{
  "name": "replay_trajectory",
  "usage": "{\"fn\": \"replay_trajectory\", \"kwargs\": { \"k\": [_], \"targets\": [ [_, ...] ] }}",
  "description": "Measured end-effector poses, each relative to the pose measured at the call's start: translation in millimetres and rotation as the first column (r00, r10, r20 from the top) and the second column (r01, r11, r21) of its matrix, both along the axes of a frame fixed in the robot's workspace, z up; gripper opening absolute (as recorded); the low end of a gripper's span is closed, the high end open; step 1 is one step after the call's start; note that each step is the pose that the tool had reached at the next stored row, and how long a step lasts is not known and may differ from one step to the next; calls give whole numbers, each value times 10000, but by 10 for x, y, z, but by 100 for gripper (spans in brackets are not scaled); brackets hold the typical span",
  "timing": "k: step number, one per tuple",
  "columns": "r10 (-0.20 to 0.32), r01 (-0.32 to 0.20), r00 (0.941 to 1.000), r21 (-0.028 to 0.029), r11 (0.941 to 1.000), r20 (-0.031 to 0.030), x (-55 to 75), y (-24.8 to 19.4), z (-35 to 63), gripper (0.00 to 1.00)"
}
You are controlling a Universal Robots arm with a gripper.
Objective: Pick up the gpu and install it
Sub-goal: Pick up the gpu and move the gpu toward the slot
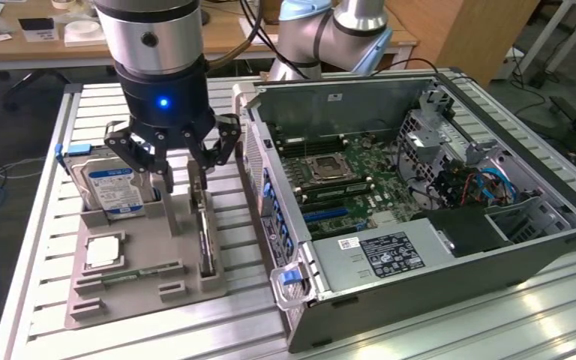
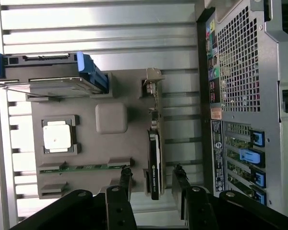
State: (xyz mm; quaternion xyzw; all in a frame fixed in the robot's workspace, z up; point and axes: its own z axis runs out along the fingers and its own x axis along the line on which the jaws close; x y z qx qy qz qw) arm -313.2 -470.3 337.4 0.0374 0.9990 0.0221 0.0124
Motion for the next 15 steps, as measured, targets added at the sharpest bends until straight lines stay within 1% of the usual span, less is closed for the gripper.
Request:
{"fn": "replay_trajectory", "kwargs": {
  "k": [4, 7, 12, 15],
  "targets": [
    [-2, 2, 10000, 19, 10000, 3, 1, 1, -4, 47],
    [0, 0, 10000, 20, 10000, 2, 25, 0, -9, 47],
    [0, 0, 10000, 19, 10000, 2, 27, 0, -11, 47],
    [0, 0, 10000, 19, 10000, 0, 27, 0, -45, 47]
  ]
}}
